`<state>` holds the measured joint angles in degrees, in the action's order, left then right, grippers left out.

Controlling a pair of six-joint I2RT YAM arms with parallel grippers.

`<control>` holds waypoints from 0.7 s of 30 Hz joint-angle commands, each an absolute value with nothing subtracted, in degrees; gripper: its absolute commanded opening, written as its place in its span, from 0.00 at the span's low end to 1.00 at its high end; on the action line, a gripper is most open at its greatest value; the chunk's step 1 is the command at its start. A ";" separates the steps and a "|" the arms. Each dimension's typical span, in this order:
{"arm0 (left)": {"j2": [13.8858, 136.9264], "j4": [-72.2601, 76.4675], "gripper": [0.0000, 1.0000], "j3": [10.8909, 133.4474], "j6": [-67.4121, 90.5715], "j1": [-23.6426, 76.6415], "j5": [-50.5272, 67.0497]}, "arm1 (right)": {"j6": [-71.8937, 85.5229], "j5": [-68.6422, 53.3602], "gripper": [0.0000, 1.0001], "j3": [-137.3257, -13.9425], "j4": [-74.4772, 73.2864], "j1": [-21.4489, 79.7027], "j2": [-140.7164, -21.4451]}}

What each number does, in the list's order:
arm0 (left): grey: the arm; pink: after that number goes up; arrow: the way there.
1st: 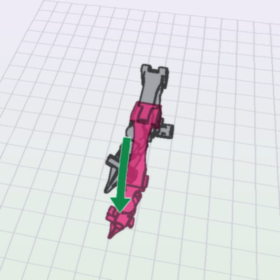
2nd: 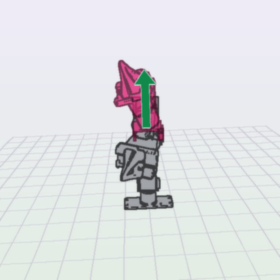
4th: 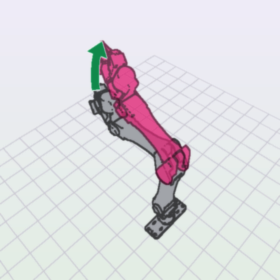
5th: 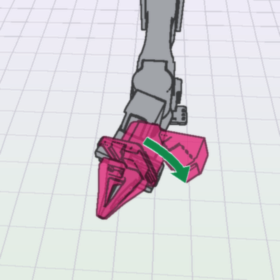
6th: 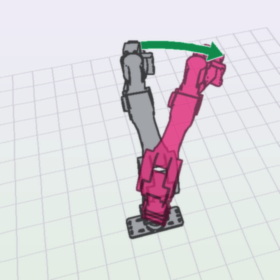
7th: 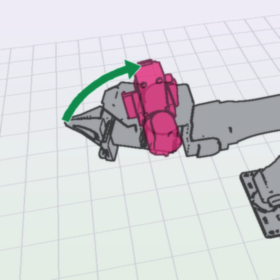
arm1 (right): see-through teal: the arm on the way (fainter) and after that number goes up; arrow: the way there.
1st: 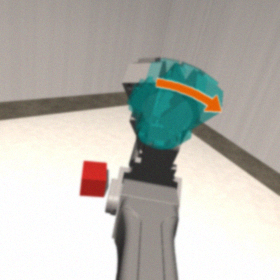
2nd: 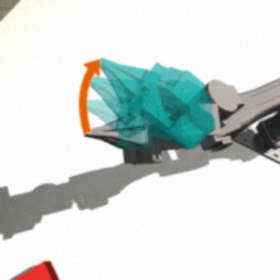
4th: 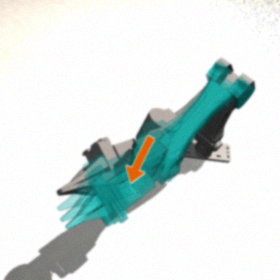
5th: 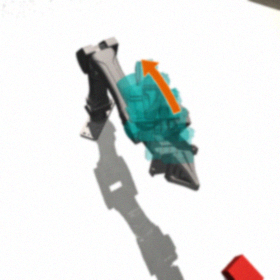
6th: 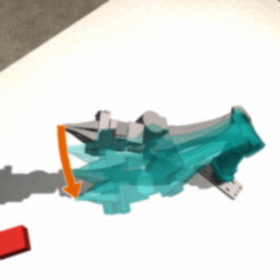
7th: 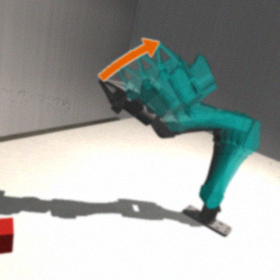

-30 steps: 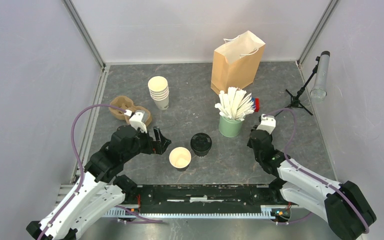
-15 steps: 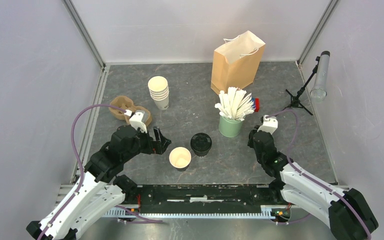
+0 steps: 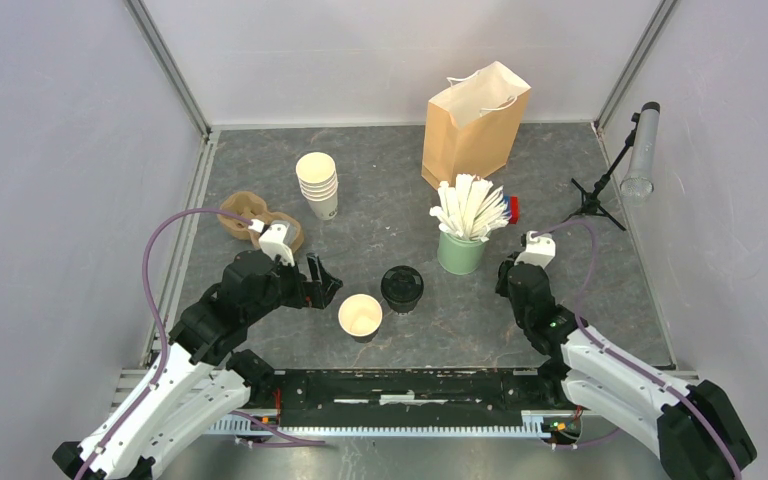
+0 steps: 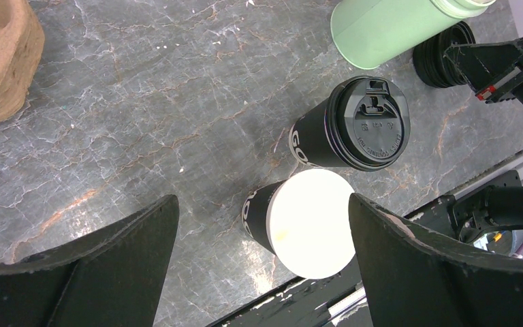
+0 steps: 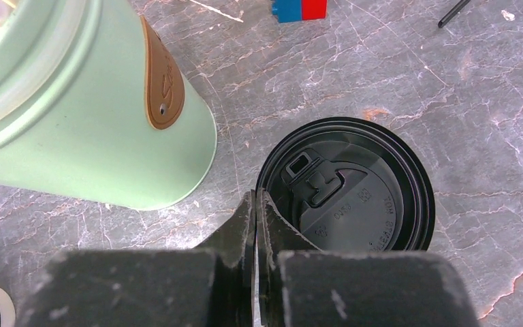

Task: Pack the takeout coffee

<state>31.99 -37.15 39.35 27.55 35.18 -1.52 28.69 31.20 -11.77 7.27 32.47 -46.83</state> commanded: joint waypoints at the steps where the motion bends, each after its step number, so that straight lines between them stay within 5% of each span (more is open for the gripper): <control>1: 32.03 -35.77 1.00 39.41 25.66 35.40 -2.50 | 27.63 31.54 0.00 -12.25 8.04 32.17 -45.19; 21: 31.94 -35.77 1.00 39.46 25.67 35.38 -2.50 | 28.21 32.56 0.00 -15.80 0.64 32.04 -40.14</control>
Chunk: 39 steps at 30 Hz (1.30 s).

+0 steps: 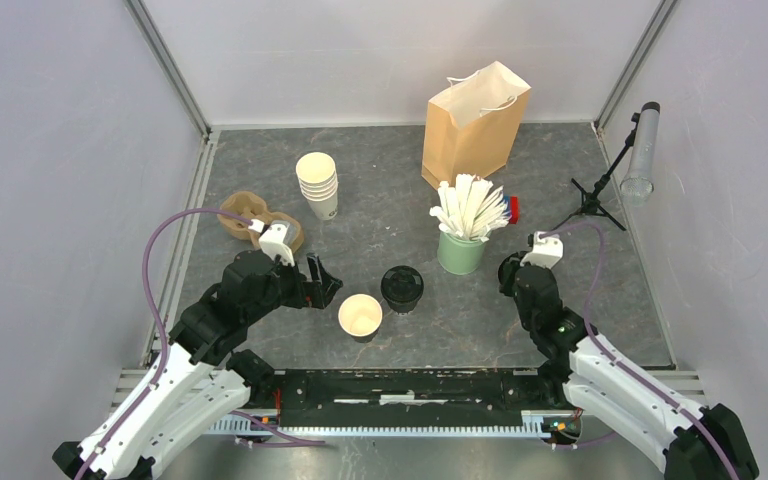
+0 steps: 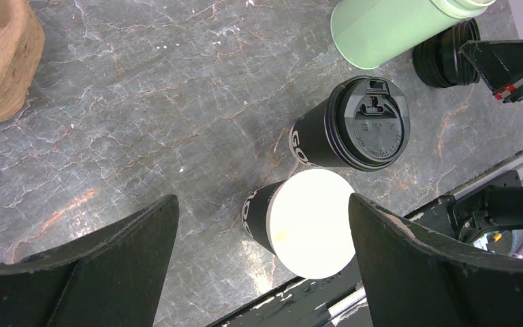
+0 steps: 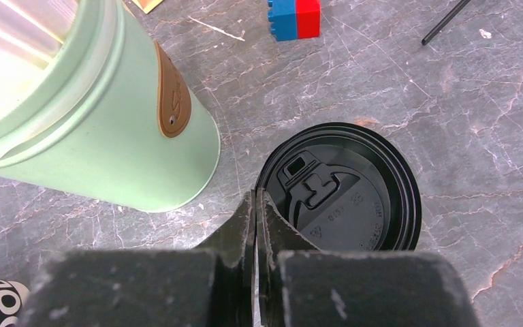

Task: Pack the takeout coffee

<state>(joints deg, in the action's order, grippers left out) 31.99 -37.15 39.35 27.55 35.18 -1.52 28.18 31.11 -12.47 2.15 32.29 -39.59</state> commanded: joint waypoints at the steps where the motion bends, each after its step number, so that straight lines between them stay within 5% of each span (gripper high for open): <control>1: 31.93 -35.77 1.00 39.41 25.66 35.37 -2.54 | 27.83 32.70 0.00 -16.40 0.15 31.99 -41.28; 20: 32.17 -35.77 1.00 39.39 25.66 35.41 -2.36 | 21.01 32.35 0.00 -22.54 -8.29 31.82 -47.70; 23: 32.37 -35.77 1.00 39.45 25.66 35.40 -2.37 | 21.23 32.93 0.18 -24.25 -10.68 31.82 -48.20; 30: 32.29 -35.75 1.00 39.46 25.66 35.38 -2.22 | 25.67 37.31 0.08 -24.64 -13.87 31.75 -46.76; 39: 32.03 -35.77 1.00 39.47 25.64 35.44 -1.93 | 37.55 41.55 0.24 -28.03 -24.56 25.30 -48.42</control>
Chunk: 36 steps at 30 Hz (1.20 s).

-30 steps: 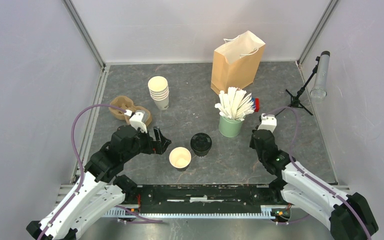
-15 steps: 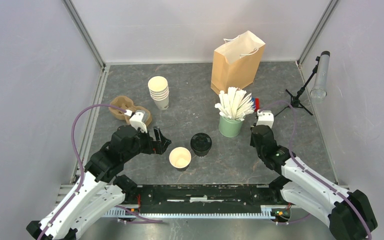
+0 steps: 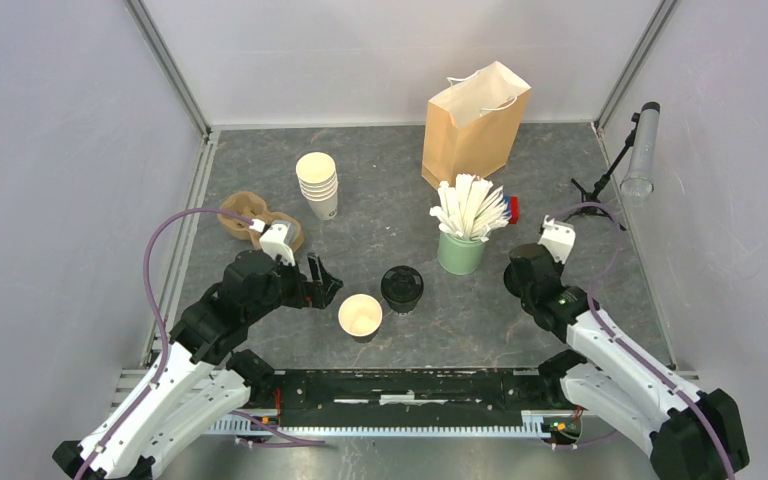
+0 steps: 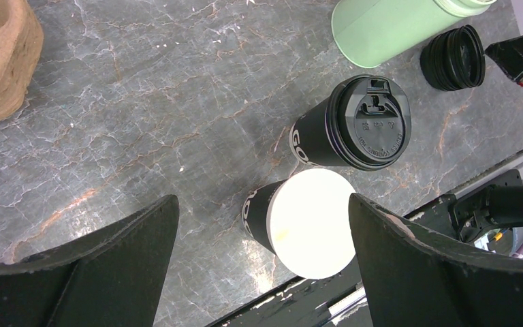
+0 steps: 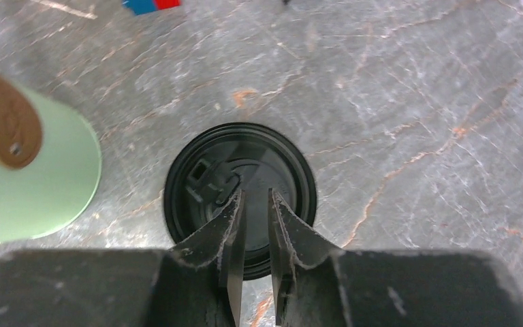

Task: Pack the takeout coffee

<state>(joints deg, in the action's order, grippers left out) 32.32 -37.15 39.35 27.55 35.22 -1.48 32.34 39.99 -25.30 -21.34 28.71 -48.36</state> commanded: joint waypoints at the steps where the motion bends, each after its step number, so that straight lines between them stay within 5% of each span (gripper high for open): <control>1: 31.98 -35.76 1.00 39.52 25.58 35.46 -1.87 | 37.22 40.25 0.24 -28.19 -24.39 24.41 -48.66; 11: 31.85 -35.64 1.00 39.53 25.55 35.42 -1.16 | 26.67 25.93 0.30 -23.42 -10.21 23.37 -40.22; 36: 31.31 -35.68 1.00 39.42 25.36 35.44 -1.14 | 27.60 21.43 0.22 -18.90 -2.84 23.38 -47.69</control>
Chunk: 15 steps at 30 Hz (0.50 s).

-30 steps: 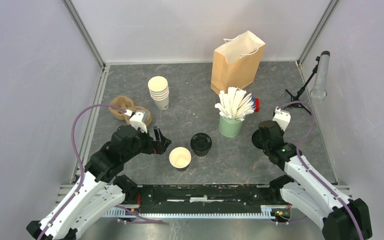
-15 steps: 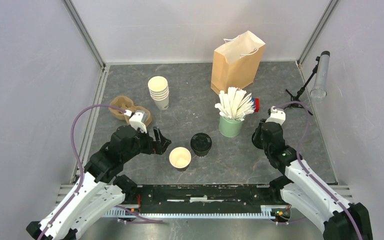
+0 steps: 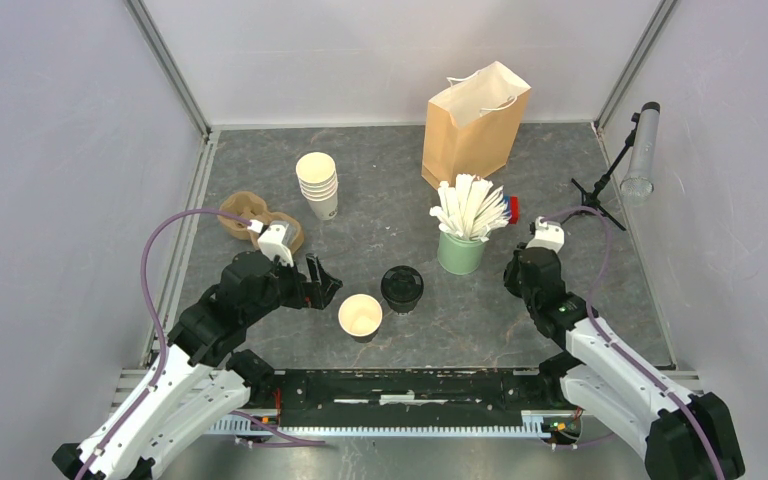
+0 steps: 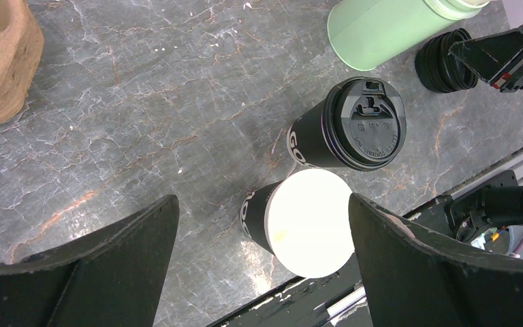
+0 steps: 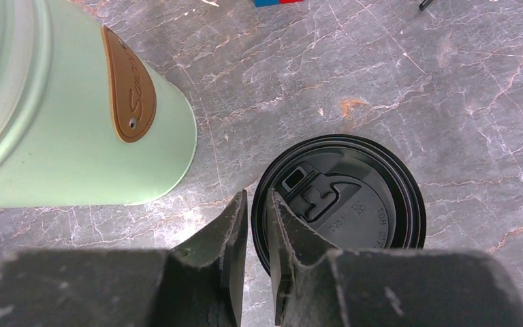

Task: Pack the takeout coffee

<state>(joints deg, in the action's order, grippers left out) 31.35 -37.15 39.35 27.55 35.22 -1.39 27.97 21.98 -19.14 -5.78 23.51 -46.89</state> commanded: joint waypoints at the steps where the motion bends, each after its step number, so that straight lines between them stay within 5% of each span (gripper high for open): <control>1: 31.34 -35.68 1.00 39.46 25.39 35.47 -1.18 | 27.59 21.33 0.22 -18.81 -2.67 23.38 -47.79; 15: 31.57 -35.68 1.00 39.45 25.49 35.50 -1.41 | 27.16 22.07 0.00 -18.66 -2.63 23.36 -47.70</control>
<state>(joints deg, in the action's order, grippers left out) 31.51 -37.15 39.35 27.55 35.22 -1.39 27.57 21.45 -18.92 -4.29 23.51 -47.83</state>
